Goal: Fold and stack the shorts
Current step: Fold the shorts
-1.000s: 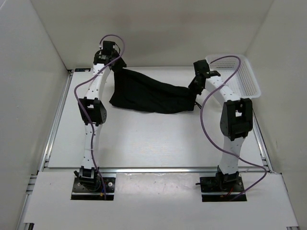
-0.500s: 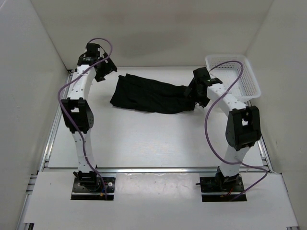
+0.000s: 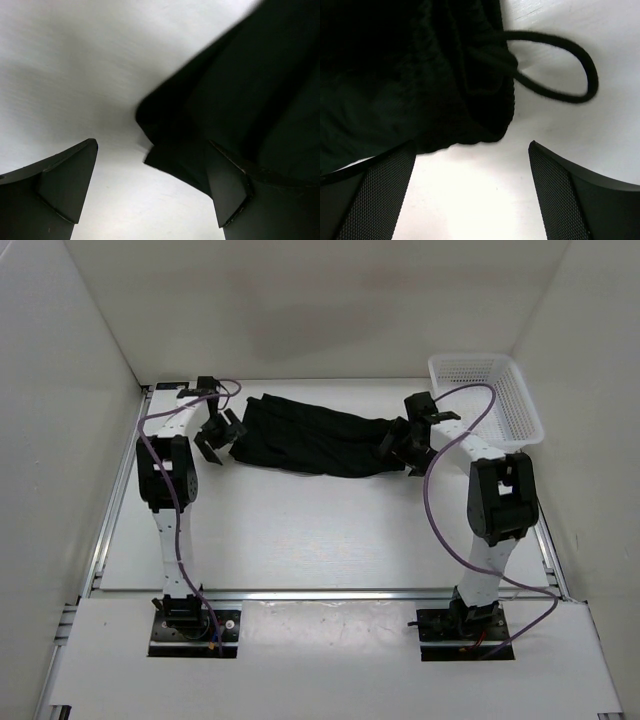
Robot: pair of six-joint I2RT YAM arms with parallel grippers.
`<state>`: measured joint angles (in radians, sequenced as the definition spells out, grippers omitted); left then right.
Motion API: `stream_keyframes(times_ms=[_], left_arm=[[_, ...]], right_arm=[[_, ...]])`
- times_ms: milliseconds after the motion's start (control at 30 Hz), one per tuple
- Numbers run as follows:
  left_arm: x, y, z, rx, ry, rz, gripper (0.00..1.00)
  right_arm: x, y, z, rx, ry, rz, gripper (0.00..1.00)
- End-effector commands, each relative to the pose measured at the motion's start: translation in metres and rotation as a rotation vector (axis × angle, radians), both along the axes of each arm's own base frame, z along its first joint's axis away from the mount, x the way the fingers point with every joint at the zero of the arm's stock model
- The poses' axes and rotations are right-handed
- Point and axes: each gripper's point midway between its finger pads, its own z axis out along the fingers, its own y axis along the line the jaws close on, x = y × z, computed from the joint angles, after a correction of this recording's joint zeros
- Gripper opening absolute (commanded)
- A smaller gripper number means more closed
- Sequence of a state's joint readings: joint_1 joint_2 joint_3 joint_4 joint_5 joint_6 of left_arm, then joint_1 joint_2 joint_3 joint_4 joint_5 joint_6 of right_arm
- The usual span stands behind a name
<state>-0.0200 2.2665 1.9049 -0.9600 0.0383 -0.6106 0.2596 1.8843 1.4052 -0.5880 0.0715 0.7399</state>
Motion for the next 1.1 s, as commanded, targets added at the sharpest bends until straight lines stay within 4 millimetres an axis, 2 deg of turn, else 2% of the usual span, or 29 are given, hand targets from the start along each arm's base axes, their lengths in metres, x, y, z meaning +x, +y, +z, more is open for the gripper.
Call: stream_keyframes(times_ms=[0,67,200,233,300,333,400,433,500,567,600,633,667,700,733,767,800,833,867,900,933,967,1000,1033,1067], left_arm=[[-0.001,0.003,0.005,0.001,-0.002,0.018,0.99],[0.001,0.003,0.001,0.001,0.004,0.018,0.97],[0.009,0.002,-0.011,0.001,0.013,0.018,0.81],[0.009,0.002,-0.011,0.001,0.013,0.018,0.59],[0.015,0.0,-0.014,-0.013,0.01,0.023,0.26],[0.015,0.0,-0.014,-0.013,0.009,0.023,0.1],[0.021,0.0,-0.009,-0.014,-0.01,0.023,0.1],[0.022,0.004,-0.003,0.01,-0.023,0.031,0.1],[0.026,0.014,0.018,0.031,-0.07,0.06,0.1],[0.024,0.027,0.032,0.044,-0.093,0.106,0.1],[0.023,0.027,0.05,0.043,-0.126,0.107,0.1],[0.018,0.033,0.052,0.04,-0.122,0.129,0.1],[0.014,0.037,0.068,0.04,-0.149,0.139,0.1],[0.008,0.037,0.073,0.04,-0.15,0.139,0.1],[-0.005,0.036,0.065,0.041,-0.117,0.139,0.1],[-0.014,0.036,0.079,0.041,-0.136,0.139,0.1],[-0.024,0.034,0.079,0.032,-0.127,0.136,0.1],[-0.033,0.034,0.079,0.029,-0.124,0.144,0.1],[-0.056,0.033,0.062,0.031,-0.068,0.143,0.1],[-0.07,0.032,0.059,0.029,-0.048,0.152,0.1],[-0.084,0.031,0.069,0.028,-0.064,0.152,0.1],[-0.114,0.028,0.049,0.02,0.014,0.157,0.1],[-0.13,0.028,0.056,0.019,-0.001,0.157,0.1],[-0.162,0.022,0.036,0.02,0.075,0.153,0.1],[-0.177,0.024,0.032,0.03,0.09,0.168,0.1]], right_arm=[[0.017,0.008,-0.004,0.042,-0.009,0.016,0.96],[0.021,0.011,-0.011,0.055,-0.002,0.01,0.95],[0.029,0.013,-0.021,0.056,-0.004,-0.011,0.89],[0.034,0.009,-0.026,0.054,0.003,-0.02,0.83],[0.041,0.01,-0.026,0.051,-0.005,-0.032,0.72],[0.043,0.01,-0.027,0.051,-0.005,-0.032,0.56],[0.05,0.012,-0.024,0.055,-0.02,-0.032,0.34],[0.053,0.013,-0.02,0.058,-0.029,-0.032,0.15],[0.053,0.011,-0.017,0.043,-0.028,-0.025,0.01],[0.055,0.011,-0.004,0.045,-0.053,-0.015,0.0],[0.052,0.01,-0.003,0.04,-0.053,-0.007,0.0],[0.049,0.009,0.005,0.042,-0.061,-0.007,0.0],[0.046,0.008,0.008,0.043,-0.064,-0.006,0.0],[0.036,0.005,0.011,0.036,-0.057,0.004,0.0],[0.027,0.009,0.011,0.037,-0.044,0.027,0.0],[0.02,0.008,0.011,0.035,-0.038,0.027,0.0],[0.0,0.008,0.008,0.026,-0.014,0.047,0.0],[-0.01,0.005,0.006,0.022,0.0,0.047,0.0],[-0.022,0.006,0.003,0.019,0.012,0.058,0.0],[-0.033,0.003,0.01,0.02,0.007,0.058,0.0],[-0.059,0.0,-0.007,0.002,0.062,0.076,0.0],[-0.071,0.001,0.0,0.006,0.048,0.089,0.0],[-0.096,-0.005,-0.015,-0.019,0.096,0.094,0.0],[-0.11,-0.01,-0.018,-0.025,0.117,0.094,0.0],[-0.122,-0.013,-0.013,-0.032,0.105,0.099,0.0]])
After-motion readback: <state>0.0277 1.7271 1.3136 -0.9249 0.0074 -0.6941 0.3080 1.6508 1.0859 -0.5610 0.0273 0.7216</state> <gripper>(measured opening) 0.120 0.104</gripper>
